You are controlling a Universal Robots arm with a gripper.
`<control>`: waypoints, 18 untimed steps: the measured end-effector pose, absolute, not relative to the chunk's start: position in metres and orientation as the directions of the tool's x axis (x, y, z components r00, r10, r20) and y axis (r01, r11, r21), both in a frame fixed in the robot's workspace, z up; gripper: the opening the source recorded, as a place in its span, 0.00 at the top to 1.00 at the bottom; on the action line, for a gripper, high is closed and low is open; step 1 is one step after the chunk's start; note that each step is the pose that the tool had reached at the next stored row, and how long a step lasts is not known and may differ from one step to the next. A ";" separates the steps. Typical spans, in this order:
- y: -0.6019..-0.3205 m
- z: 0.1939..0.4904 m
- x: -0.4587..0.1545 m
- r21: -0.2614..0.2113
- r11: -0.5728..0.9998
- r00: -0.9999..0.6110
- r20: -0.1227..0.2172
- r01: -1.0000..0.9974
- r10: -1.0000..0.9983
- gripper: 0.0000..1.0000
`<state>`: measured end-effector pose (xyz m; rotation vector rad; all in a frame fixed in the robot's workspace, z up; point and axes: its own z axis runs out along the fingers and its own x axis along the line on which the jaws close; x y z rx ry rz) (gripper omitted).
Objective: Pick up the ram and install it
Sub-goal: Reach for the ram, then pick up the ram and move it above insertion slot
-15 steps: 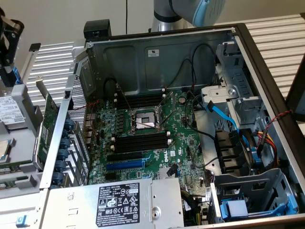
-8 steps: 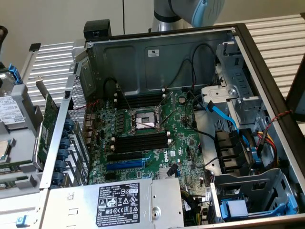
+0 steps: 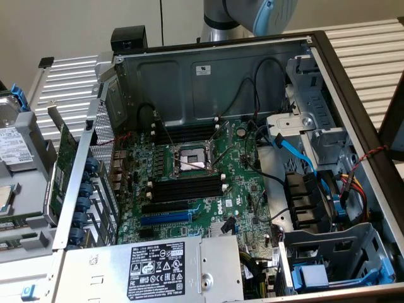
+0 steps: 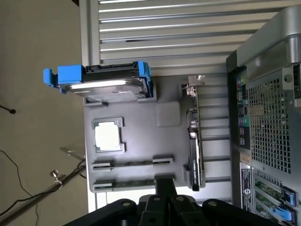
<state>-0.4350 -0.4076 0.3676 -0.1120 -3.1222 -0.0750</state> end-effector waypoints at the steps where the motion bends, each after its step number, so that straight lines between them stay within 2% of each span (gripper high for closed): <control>1: -0.408 0.367 -0.438 0.047 0.996 -0.997 0.018 0.072 0.071 0.90; 18: -0.408 0.360 -0.466 0.047 0.997 -0.998 0.021 0.067 0.066 0.90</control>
